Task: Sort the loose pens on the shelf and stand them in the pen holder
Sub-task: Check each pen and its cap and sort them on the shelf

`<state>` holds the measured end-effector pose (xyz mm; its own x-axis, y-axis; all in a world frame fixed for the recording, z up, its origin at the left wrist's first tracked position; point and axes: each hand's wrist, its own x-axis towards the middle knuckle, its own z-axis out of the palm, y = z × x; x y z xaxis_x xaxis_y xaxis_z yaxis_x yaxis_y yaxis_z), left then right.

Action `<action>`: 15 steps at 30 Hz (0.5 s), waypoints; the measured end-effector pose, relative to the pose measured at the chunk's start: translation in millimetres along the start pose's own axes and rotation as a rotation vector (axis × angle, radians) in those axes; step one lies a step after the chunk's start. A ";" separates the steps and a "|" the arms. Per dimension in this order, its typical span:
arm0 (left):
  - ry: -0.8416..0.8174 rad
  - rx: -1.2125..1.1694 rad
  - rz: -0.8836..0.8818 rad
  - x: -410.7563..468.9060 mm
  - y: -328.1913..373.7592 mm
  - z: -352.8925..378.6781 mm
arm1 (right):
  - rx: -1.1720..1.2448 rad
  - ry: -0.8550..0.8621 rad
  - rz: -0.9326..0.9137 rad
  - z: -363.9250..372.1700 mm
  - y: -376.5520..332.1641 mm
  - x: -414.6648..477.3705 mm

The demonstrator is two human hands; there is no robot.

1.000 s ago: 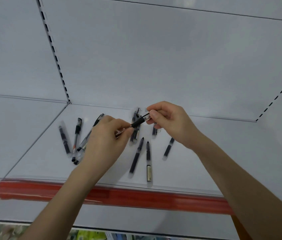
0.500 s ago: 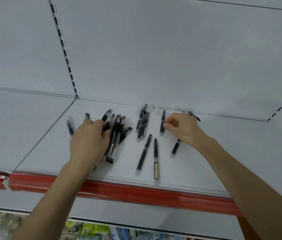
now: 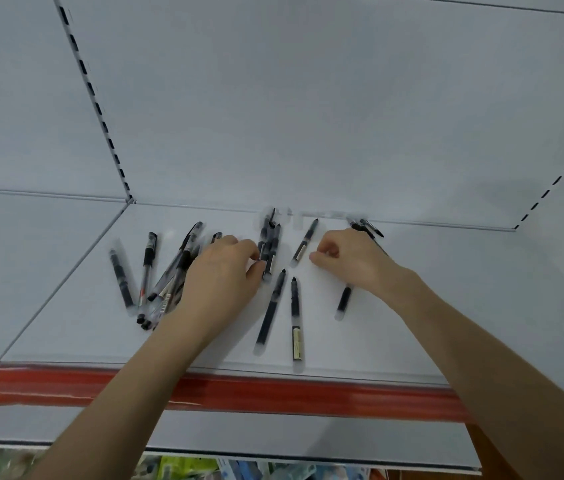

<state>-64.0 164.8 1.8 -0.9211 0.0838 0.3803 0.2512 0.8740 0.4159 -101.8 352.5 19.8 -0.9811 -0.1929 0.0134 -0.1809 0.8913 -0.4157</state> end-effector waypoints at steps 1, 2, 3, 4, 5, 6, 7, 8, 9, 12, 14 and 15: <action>-0.016 0.002 -0.002 3.1 1.2 0.9 | -0.020 -0.014 0.002 -1.2 0.8 0.3; -0.034 0.002 -0.007 6.2 2.3 1.6 | -0.046 -0.027 0.002 -1.9 1.5 0.7; -0.052 0.000 -0.009 9.6 3.8 2.2 | -0.063 -0.035 0.004 -1.8 2.9 1.0; -0.069 -0.002 -0.006 13.1 5.7 2.5 | -0.059 -0.030 0.011 -1.3 5.0 1.6; -0.084 -0.001 0.003 16.7 7.9 3.1 | -0.033 -0.016 0.020 -0.5 7.4 2.2; -0.099 0.004 0.013 20.3 10.6 3.8 | 0.003 0.002 0.030 0.5 10.0 2.8; -0.118 0.013 0.020 23.9 13.4 4.4 | 0.046 0.019 0.042 1.1 12.4 3.1; -0.135 0.021 0.023 27.7 16.8 5.3 | 0.105 0.039 0.059 0.9 14.9 2.7; -0.148 0.024 0.022 32.3 20.3 6.7 | 0.185 0.067 0.080 0.3 18.0 2.2; -0.178 0.028 0.029 48.9 31.8 15.5 | 0.488 0.199 0.135 -8.8 24.6 -1.8; -0.212 0.062 0.034 60.8 41.0 24.6 | 0.703 0.264 0.135 -17.8 25.9 -5.6; -0.232 0.095 0.034 66.1 45.9 29.5 | 0.822 0.279 0.131 -22.0 25.4 -8.4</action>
<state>-122.2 224.5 21.6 -0.9589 0.2124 0.1884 0.2646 0.9089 0.3222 -99.6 385.9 29.2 -0.9910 0.0932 0.0965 -0.0644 0.3005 -0.9516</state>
